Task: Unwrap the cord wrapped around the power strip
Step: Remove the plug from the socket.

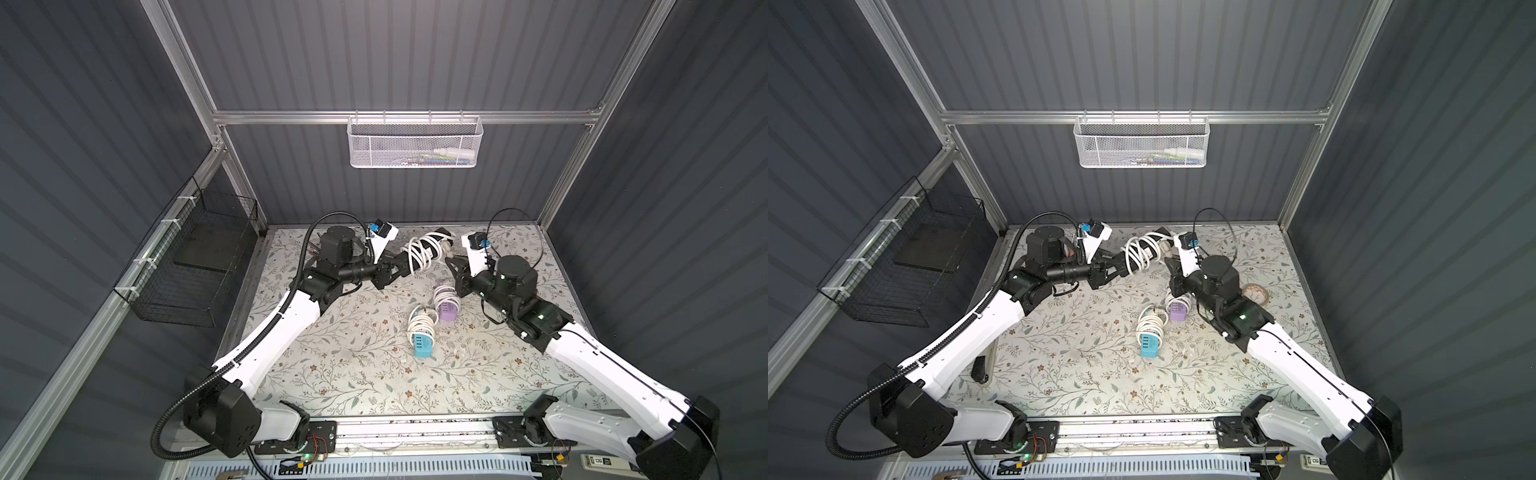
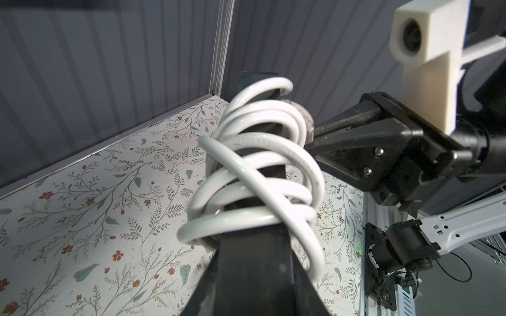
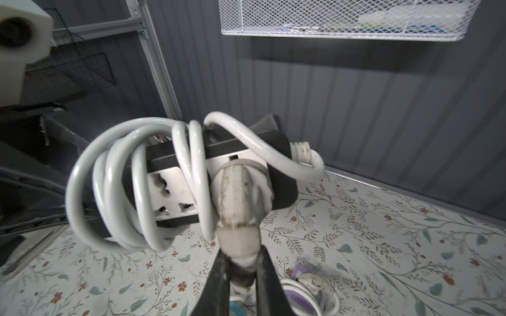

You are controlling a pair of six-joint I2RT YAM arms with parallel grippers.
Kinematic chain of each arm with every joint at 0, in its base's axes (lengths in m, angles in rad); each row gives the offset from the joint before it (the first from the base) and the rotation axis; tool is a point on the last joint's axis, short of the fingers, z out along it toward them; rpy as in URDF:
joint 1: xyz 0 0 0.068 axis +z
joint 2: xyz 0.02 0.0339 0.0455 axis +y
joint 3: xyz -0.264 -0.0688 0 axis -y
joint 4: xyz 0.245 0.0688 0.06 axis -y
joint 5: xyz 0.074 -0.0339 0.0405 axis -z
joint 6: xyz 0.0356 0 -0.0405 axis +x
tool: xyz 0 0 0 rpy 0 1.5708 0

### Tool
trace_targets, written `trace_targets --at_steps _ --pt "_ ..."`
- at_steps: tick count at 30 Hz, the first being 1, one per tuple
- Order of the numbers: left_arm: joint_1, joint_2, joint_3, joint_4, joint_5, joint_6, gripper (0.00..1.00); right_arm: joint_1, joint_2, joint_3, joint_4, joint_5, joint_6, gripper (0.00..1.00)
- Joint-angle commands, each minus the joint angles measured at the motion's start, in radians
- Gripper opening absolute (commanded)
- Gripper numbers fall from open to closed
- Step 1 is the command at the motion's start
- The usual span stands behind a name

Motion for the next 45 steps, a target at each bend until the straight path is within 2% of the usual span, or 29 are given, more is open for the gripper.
trace_targets --at_steps 1,4,6,13,17,20,28,32,34,37,40,44,45 --pt "0.034 0.021 0.020 0.034 -0.150 -0.024 0.00 -0.058 -0.035 0.016 -0.002 -0.247 0.050 0.00" --pt "0.034 0.026 0.022 0.032 -0.148 -0.025 0.00 -0.060 -0.024 0.022 -0.015 -0.255 0.042 0.00" --pt "0.034 0.028 0.025 0.033 -0.160 -0.025 0.00 -0.028 -0.022 0.019 -0.016 -0.206 0.033 0.00" --pt "0.034 0.043 0.030 0.041 -0.222 -0.054 0.00 0.264 0.040 0.021 0.044 0.251 -0.109 0.00" --pt "0.034 0.047 0.030 0.039 -0.246 -0.058 0.00 0.320 0.092 0.019 0.088 0.369 -0.135 0.00" --pt "0.034 0.043 0.029 0.032 -0.259 -0.050 0.00 0.303 0.070 0.000 0.092 0.360 -0.129 0.00" --pt "0.035 0.041 0.031 0.025 -0.255 -0.048 0.00 -0.030 -0.103 -0.073 0.053 -0.166 0.059 0.00" --pt "0.035 0.042 0.030 0.032 -0.249 -0.052 0.00 -0.054 -0.079 -0.048 0.025 -0.254 0.060 0.00" --pt "0.035 0.039 0.029 0.032 -0.253 -0.054 0.00 -0.035 -0.063 -0.046 0.029 -0.233 0.057 0.00" --pt "0.034 0.039 0.028 0.034 -0.260 -0.054 0.00 0.087 -0.048 -0.038 0.028 -0.040 -0.020 0.00" --pt "0.035 0.040 0.030 0.036 -0.262 -0.054 0.00 0.176 -0.013 -0.014 0.035 0.061 -0.055 0.00" --pt "0.035 0.031 0.024 0.039 -0.261 -0.057 0.00 0.183 -0.012 -0.043 0.075 0.103 -0.032 0.00" --pt "0.035 0.025 0.020 0.040 -0.289 -0.055 0.00 0.183 -0.026 -0.062 0.090 0.128 -0.025 0.00"
